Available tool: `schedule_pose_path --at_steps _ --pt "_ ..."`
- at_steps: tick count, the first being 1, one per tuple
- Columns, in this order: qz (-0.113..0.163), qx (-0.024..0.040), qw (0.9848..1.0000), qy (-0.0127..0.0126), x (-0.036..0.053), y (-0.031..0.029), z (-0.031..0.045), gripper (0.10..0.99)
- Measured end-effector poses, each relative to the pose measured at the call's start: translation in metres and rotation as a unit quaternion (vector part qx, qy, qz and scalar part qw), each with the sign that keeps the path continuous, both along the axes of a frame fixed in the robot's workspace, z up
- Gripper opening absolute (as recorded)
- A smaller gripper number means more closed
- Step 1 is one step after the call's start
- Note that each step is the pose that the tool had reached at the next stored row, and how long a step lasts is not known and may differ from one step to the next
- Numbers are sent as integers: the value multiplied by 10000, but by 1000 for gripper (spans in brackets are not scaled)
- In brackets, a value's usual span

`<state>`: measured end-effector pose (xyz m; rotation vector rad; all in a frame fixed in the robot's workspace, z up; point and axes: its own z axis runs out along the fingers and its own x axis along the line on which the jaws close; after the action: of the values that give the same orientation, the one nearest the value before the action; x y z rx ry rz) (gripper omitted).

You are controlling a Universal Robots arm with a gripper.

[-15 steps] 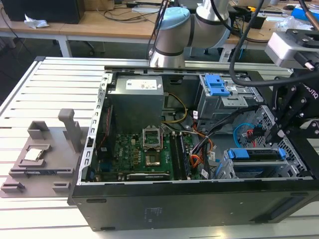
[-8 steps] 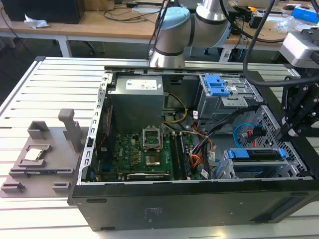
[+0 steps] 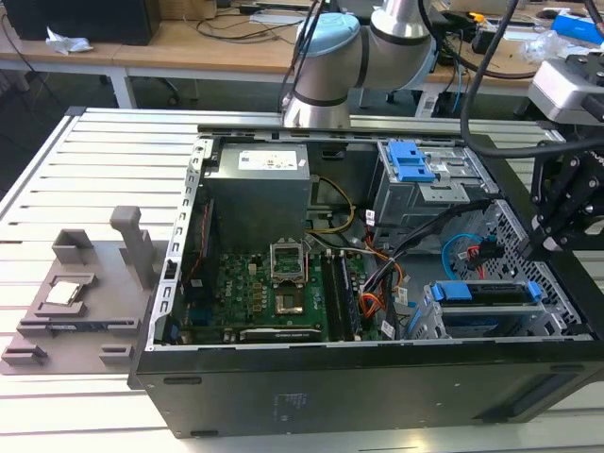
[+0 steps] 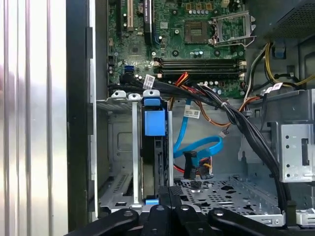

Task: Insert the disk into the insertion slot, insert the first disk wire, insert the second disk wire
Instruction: 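Insert the first disk wire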

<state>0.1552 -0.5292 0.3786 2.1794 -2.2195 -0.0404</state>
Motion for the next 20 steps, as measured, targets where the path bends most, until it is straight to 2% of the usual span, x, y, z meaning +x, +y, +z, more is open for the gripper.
schedule_pose_path --at_steps 1,2,5,15,16,17,20 --pt "0 1 10000 0 -16 37 -10 106" --pt "1 0 10000 0 -30 111 -25 106" --pt "0 1 10000 0 -31 158 -41 106" --pt "0 1 10000 0 -31 160 -41 114" --pt "0 0 10000 0 -31 160 -41 235" --pt "0 0 10000 0 -31 160 -41 302" --pt "0 0 10000 0 -31 160 -41 302"
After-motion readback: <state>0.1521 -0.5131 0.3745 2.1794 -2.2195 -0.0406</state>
